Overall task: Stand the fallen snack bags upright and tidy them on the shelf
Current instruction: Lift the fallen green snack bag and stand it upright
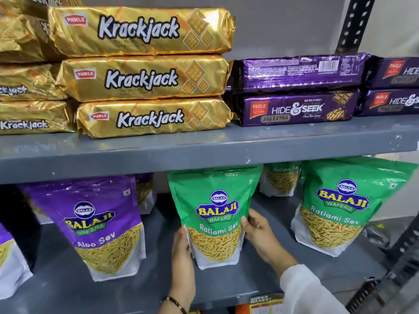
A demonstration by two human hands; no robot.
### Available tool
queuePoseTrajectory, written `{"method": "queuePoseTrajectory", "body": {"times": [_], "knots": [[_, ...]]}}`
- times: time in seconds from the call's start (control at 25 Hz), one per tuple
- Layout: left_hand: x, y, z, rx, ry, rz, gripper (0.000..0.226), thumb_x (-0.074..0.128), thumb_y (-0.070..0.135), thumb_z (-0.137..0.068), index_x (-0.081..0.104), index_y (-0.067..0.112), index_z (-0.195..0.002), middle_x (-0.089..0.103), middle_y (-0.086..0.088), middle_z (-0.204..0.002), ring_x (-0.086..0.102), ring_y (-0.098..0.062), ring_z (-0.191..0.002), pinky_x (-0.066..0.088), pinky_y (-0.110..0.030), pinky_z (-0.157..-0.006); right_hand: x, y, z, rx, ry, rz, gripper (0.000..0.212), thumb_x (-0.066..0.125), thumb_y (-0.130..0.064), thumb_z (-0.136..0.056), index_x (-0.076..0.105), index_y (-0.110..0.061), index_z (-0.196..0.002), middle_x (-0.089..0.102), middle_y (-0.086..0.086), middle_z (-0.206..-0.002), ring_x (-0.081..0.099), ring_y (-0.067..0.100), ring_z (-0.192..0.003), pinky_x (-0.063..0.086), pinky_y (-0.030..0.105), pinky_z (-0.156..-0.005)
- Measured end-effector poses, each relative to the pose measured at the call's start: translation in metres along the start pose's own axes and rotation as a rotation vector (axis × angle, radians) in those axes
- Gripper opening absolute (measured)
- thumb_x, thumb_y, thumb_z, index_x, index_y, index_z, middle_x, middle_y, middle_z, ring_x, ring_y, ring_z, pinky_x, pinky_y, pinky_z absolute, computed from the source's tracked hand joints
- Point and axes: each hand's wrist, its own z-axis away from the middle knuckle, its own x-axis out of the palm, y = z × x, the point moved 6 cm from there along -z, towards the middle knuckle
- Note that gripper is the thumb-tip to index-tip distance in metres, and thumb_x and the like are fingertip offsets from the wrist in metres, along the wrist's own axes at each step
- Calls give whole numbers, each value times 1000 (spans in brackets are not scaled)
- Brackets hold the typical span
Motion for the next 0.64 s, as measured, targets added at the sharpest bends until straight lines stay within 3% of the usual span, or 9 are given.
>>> {"method": "queuePoseTrajectory", "body": {"times": [0.12,0.24,0.32,0.4,0.52,0.64], "knots": [[-11,9,-5,76,86,-26,28,43,26,-92,53,22,-118,57,3,-123,56,-7,-107,43,-24,-83,-1,-5,7,-18,121,18,48,69,-34,-73,59,-14,-115,65,11,-119,60,24,-112,46,45,-98],[-17,28,11,401,320,-299,23,50,38,-76,52,28,-97,54,-9,-110,50,-31,-108,41,-44,-93,-28,-19,25,-68,373,4,17,62,0,-79,63,-15,-87,71,-7,-75,62,3,-72,50,19,-72],[15,26,32,510,166,-338,21,52,38,-73,50,28,-91,52,-6,-96,51,-27,-96,43,-37,-87,-50,-41,43,-94,454,25,27,52,10,-82,61,-14,-72,64,-6,-55,54,4,-55,45,14,-59],[66,13,49,514,-98,-387,17,54,33,-72,50,31,-89,55,5,-89,53,-11,-87,42,-20,-80,-88,-58,64,-125,556,7,31,48,11,-82,59,-13,-66,61,-7,-48,51,5,-48,45,14,-54],[127,-31,41,303,-328,-431,26,57,10,-72,51,31,-87,60,13,-88,57,-5,-78,43,-9,-70,-156,-52,99,-76,745,-126,32,49,9,-81,58,-16,-64,59,-10,-42,50,2,-40,46,19,-51],[178,-68,28,77,-421,-359,48,50,-16,-72,51,22,-102,54,6,-107,51,-10,-94,43,-8,-71,-202,-21,119,95,777,-236,30,51,11,-78,57,-18,-78,66,-6,-60,56,7,-46,44,23,-53]]}}
